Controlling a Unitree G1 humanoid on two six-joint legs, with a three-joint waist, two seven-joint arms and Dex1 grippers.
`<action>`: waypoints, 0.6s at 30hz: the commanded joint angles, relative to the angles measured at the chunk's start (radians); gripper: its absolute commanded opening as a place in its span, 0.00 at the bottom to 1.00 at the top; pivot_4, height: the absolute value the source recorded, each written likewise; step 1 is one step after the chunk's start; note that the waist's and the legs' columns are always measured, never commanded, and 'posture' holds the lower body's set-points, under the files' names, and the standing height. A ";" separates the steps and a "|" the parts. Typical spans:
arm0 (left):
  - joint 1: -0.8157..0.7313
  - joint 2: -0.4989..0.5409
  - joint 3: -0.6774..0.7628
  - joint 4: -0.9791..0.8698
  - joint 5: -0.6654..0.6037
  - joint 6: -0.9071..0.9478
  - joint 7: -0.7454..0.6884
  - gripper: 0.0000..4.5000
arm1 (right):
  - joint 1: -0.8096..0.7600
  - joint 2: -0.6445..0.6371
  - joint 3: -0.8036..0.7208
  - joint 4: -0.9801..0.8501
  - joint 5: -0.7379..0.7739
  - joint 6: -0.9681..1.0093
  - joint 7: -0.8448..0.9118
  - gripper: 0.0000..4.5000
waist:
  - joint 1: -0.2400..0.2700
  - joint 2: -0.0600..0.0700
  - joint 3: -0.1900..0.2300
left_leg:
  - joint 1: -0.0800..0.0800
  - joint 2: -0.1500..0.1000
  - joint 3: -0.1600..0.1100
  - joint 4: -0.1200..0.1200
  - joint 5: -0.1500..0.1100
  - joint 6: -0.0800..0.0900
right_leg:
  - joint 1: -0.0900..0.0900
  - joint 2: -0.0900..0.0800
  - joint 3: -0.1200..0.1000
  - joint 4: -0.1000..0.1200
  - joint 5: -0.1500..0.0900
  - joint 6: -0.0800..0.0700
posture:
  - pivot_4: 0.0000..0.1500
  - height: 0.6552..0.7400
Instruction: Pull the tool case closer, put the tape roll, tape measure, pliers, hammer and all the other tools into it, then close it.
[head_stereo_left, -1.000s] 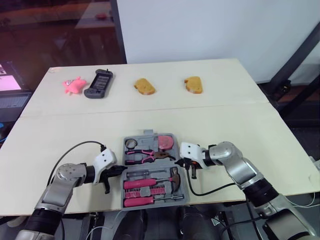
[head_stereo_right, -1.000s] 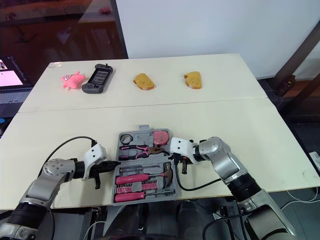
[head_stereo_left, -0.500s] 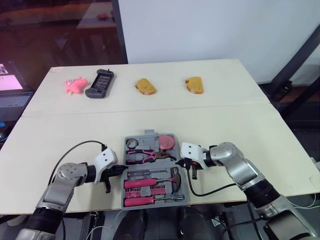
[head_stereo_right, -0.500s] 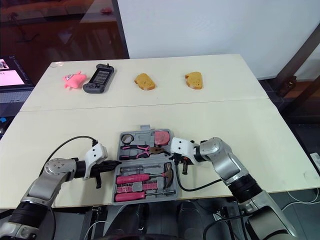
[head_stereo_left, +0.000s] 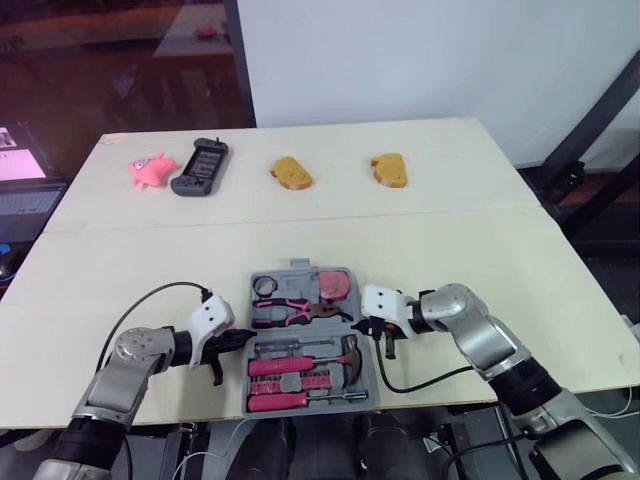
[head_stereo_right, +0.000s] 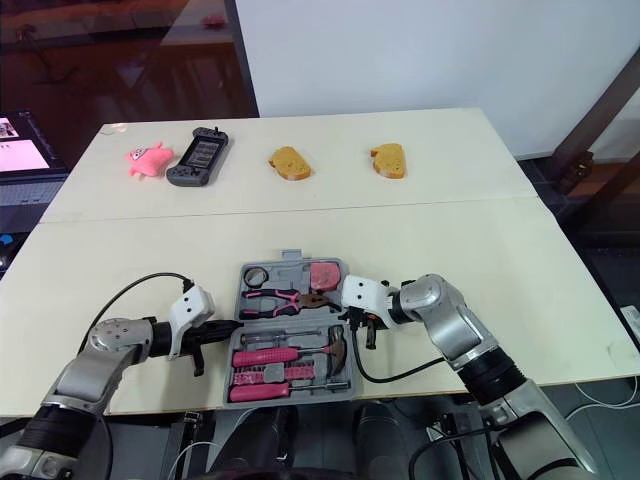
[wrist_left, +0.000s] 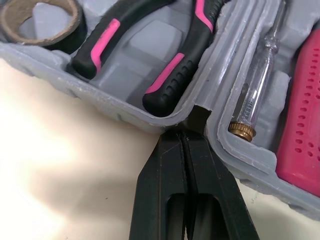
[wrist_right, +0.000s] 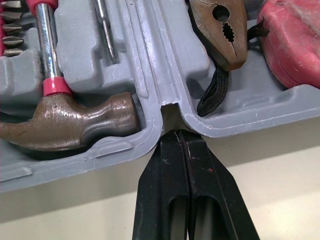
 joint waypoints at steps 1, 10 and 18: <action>0.064 0.055 0.129 -0.032 -0.059 -0.025 0.017 0.01 | 0.007 -0.079 -0.029 0.004 -0.008 -0.059 0.005 0.00 | -0.001 0.000 0.000 | 0.000 0.000 0.000 0.000 0.000 0.000 | 0.000 0.000 0.000 0.000 0.000 0.000 | 1.00 1.00; 0.321 0.055 0.354 -0.276 -0.365 -0.035 -0.100 0.00 | -0.019 -0.176 -0.230 -0.074 0.223 0.085 0.093 0.12 | 0.000 0.001 0.001 | -0.002 0.000 0.001 0.000 0.000 0.000 | 0.000 -0.004 0.000 -0.004 -0.002 -0.004 | 1.00 1.00; 0.418 0.042 0.167 -0.468 -0.392 0.019 -0.133 0.00 | -0.041 -0.156 -0.252 -0.068 0.336 0.326 0.070 0.96 | 0.002 0.001 0.001 | -0.002 0.000 0.002 0.000 0.000 0.000 | 0.000 -0.004 0.001 -0.004 -0.003 -0.005 | 1.00 1.00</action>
